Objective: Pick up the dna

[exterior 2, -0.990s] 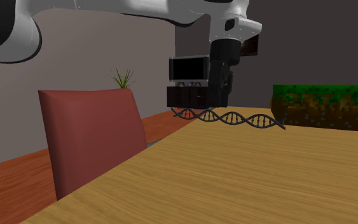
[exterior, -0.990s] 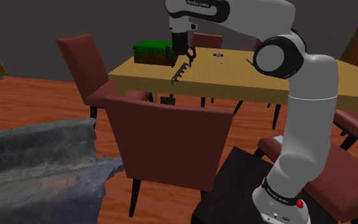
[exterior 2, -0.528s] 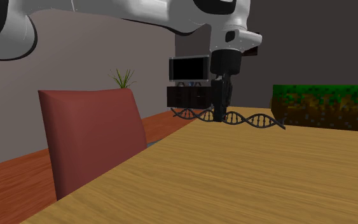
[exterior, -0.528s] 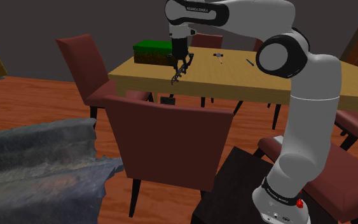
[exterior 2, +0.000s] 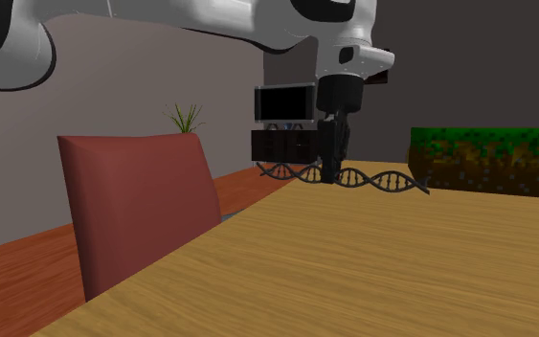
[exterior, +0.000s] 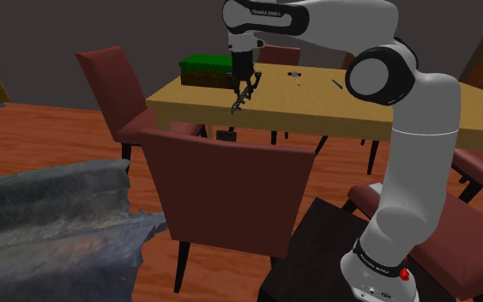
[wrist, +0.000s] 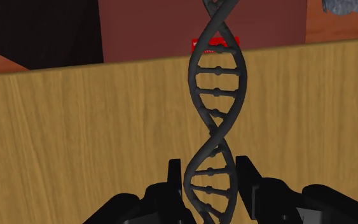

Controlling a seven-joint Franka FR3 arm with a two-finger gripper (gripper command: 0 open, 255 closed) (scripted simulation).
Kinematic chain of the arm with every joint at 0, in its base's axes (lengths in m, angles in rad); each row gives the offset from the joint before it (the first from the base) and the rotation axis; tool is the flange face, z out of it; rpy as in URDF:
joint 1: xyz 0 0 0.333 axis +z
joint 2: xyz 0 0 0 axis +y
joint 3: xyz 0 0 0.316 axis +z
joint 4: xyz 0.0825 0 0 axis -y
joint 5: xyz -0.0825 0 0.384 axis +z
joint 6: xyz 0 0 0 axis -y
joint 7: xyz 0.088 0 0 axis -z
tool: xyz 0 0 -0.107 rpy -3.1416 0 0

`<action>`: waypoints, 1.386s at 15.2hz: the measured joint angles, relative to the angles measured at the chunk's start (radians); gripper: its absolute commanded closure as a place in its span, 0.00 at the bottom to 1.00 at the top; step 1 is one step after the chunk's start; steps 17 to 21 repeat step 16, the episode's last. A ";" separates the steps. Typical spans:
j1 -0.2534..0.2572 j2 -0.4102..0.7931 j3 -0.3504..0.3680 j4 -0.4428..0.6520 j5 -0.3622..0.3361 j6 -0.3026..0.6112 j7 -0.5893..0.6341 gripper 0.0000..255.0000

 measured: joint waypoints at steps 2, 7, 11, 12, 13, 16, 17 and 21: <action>0.001 0.006 0.000 0.028 0.000 -0.022 0.000 1.00; 0.003 0.044 0.000 0.149 -0.002 -0.105 -0.004 1.00; 0.005 0.094 -0.001 0.286 -0.005 -0.191 -0.008 1.00; 0.006 0.109 -0.001 0.323 -0.005 -0.214 -0.009 1.00; 0.008 0.126 -0.001 0.367 -0.006 -0.241 -0.009 1.00; 0.013 0.204 -0.002 0.535 -0.010 -0.330 -0.013 1.00; 0.013 0.204 -0.002 0.535 -0.010 -0.330 -0.013 1.00; 0.013 0.204 -0.002 0.535 -0.010 -0.330 -0.013 1.00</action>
